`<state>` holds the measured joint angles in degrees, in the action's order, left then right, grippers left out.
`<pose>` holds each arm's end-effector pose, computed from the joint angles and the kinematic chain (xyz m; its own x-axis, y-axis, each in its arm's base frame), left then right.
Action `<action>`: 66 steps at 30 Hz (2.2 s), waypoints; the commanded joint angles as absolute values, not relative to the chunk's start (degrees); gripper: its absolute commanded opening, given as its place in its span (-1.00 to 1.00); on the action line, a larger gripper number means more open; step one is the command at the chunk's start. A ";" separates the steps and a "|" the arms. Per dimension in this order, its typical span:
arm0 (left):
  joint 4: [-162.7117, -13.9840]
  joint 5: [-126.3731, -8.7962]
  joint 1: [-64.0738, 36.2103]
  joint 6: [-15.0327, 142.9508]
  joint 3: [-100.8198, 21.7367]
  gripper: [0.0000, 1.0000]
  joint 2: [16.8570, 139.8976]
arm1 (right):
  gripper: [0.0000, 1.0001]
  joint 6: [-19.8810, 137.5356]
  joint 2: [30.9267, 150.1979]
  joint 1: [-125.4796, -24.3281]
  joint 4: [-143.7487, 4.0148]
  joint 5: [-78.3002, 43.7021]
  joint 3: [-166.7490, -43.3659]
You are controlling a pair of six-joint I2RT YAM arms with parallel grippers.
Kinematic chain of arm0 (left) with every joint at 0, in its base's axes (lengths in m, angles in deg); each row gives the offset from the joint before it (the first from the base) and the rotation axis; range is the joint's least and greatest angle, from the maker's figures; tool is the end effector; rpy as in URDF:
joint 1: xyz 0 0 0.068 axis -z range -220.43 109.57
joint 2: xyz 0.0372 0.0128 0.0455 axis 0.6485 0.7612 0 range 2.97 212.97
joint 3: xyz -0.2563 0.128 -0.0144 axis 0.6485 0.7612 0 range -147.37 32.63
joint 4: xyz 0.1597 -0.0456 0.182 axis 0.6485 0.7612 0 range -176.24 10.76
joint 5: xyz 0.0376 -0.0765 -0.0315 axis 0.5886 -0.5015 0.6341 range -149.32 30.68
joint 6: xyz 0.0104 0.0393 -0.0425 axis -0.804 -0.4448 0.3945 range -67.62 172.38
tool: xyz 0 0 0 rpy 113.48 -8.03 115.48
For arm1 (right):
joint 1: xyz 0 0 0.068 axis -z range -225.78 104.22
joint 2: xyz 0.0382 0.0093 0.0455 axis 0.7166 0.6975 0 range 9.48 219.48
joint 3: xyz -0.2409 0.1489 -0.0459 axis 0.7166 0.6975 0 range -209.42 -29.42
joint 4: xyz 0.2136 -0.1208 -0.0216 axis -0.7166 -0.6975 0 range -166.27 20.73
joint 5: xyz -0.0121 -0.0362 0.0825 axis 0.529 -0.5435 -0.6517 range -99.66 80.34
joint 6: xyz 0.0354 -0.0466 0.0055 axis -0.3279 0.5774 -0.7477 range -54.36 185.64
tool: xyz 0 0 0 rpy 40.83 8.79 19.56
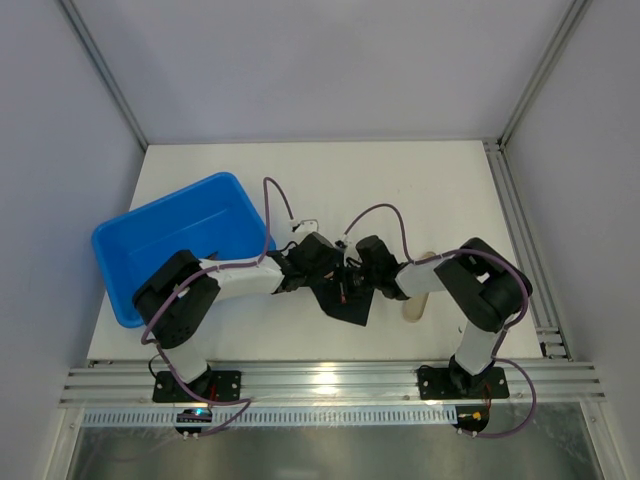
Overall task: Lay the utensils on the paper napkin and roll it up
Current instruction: Roll the napkin at the center of the board.
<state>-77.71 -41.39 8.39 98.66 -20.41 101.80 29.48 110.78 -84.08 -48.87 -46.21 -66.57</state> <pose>0.2286 -0.2413 0.1735 -0.8018 -0.1278 -0.5838 0.0267 0.9682 -0.2486 0.2248 0.2099 0.1321 -0.9311 -0.1314 -0.3402 -0.3543 0.5465 0.7588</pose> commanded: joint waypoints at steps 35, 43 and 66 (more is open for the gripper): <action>-77.89 -42.18 8.08 97.64 -18.53 -1.00 98.87 | -0.92 29.34 109.50 -84.62 -44.58 -46.22 -60.80; -81.67 -46.14 8.61 94.40 -13.96 -1.00 92.01 | -0.92 28.38 109.50 -84.62 -44.05 -45.87 -61.06; -91.16 -51.50 13.00 93.25 -7.45 -1.00 92.71 | -0.92 27.94 109.06 -84.62 -44.05 -45.61 -60.98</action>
